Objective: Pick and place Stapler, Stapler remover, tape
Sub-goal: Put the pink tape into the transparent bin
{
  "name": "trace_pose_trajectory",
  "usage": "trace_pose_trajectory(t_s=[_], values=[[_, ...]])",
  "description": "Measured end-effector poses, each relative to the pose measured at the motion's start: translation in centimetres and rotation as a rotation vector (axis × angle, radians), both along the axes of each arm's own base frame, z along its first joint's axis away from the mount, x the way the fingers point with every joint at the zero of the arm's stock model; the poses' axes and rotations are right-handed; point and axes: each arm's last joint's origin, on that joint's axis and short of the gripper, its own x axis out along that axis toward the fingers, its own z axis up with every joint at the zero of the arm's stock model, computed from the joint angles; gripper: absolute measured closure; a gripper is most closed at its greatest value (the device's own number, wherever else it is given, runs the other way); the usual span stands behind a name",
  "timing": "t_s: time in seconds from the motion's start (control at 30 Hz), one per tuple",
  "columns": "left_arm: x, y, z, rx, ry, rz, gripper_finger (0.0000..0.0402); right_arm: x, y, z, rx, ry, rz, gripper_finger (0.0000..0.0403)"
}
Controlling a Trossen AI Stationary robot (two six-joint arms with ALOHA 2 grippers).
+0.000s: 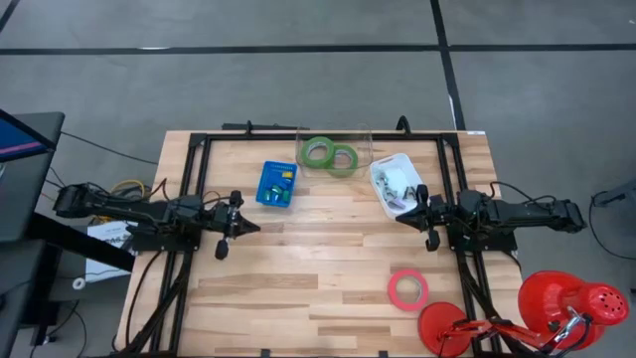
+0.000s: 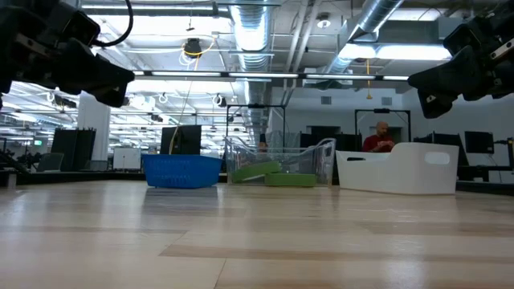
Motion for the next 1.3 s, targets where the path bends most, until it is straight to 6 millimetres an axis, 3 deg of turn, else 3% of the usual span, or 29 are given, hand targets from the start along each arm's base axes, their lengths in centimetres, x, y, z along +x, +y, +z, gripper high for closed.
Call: trace_pose_trajectory(t_s=[0.9,1.3], values=[[-2.0,1.1,0.1,0.0,-0.007,0.091,0.0398,0.0,0.0,0.0,0.0,0.0,0.0,0.0403],[-2.6,1.1,0.8,-0.003,-0.103,0.091,0.0398,0.0,0.0,0.0,0.0,0.0,0.0,0.0403]])
